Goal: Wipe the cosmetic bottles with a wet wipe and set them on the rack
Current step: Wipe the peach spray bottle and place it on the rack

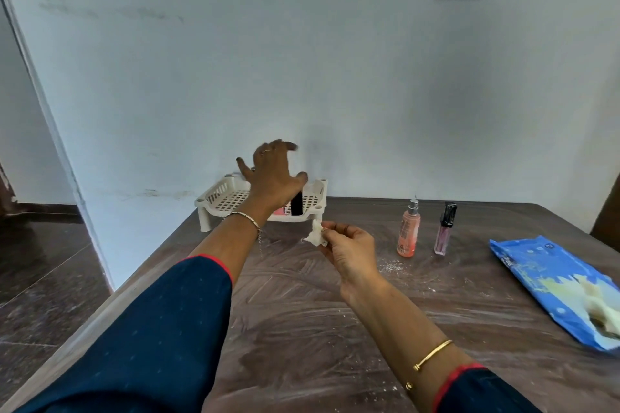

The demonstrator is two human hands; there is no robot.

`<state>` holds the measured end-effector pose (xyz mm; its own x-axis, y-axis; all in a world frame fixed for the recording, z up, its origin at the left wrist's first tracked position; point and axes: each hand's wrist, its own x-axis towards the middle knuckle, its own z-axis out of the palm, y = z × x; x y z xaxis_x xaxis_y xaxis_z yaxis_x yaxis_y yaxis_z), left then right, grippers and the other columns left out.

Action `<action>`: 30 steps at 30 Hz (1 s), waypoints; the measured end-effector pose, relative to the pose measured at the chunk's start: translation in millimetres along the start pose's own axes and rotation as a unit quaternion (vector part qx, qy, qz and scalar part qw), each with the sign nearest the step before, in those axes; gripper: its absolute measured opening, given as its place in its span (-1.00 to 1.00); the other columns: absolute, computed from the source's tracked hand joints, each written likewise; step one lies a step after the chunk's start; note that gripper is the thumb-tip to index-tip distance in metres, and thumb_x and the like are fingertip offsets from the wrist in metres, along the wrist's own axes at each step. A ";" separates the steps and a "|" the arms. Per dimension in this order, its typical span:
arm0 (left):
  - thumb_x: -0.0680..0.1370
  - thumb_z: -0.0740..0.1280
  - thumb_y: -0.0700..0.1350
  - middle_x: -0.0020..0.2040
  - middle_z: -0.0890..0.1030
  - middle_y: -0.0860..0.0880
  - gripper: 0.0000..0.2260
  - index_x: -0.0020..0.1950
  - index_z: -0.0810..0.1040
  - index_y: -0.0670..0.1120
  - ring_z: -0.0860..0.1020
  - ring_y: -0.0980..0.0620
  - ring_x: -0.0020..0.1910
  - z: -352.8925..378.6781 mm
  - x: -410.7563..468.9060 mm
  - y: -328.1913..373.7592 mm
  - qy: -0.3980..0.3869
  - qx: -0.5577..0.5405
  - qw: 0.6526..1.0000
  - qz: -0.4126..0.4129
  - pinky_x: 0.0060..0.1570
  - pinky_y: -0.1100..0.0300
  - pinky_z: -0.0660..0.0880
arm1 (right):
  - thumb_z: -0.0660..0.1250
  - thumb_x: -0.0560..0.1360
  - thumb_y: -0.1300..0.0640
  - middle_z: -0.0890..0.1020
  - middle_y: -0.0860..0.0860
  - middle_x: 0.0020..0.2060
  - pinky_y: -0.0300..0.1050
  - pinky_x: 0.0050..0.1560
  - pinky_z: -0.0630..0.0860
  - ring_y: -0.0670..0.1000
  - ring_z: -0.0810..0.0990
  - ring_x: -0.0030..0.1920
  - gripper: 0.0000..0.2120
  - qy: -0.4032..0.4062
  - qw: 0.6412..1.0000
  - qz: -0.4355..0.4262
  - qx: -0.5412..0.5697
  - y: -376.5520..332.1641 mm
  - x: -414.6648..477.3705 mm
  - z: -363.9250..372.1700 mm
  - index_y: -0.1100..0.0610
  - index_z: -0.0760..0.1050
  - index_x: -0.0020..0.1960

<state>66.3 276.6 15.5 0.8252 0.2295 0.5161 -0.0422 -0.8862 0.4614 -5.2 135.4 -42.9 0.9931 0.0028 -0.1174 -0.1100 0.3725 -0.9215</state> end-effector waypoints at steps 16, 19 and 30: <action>0.58 0.28 -0.07 0.20 0.60 0.10 -0.77 0.23 0.57 0.07 0.51 0.07 0.24 97.0 -24.1 129.0 -0.167 -0.070 0.975 0.126 0.26 -0.01 0.39 | 0.31 0.49 0.41 0.64 0.18 -0.06 -0.33 -0.23 0.59 -0.03 0.62 -0.19 -0.85 0.082 0.995 -0.027 0.052 -33.6 10.6 -100.2 0.32 0.54 0.05; 0.58 0.29 -0.10 0.15 0.64 0.03 -0.79 0.19 0.60 0.00 0.56 0.03 0.17 108.2 -27.0 127.2 -0.178 -0.099 0.972 0.118 0.19 0.06 0.46 | 0.34 0.48 0.38 0.65 0.20 -0.04 -0.26 -0.12 0.61 0.01 0.65 -0.12 -0.85 0.087 0.994 -0.024 0.069 -35.3 12.5 -114.0 0.32 0.55 0.05; 0.56 0.32 -0.02 0.09 0.65 0.00 -0.77 0.21 0.57 0.10 0.57 0.11 0.05 107.8 -36.2 132.8 -0.194 -0.146 0.957 0.162 0.10 0.11 0.52 | 0.34 0.47 0.40 0.66 0.19 -0.05 -0.17 -0.02 0.61 0.05 0.66 -0.07 -0.87 0.096 0.994 -0.022 0.053 -33.3 13.1 -123.4 0.28 0.56 0.00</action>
<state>91.5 107.2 -19.7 0.8864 -0.2552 0.3863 -0.4402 -0.7228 0.5327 6.4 8.6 -59.4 0.9696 -0.1883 -0.1560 -0.0522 0.4640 -0.8843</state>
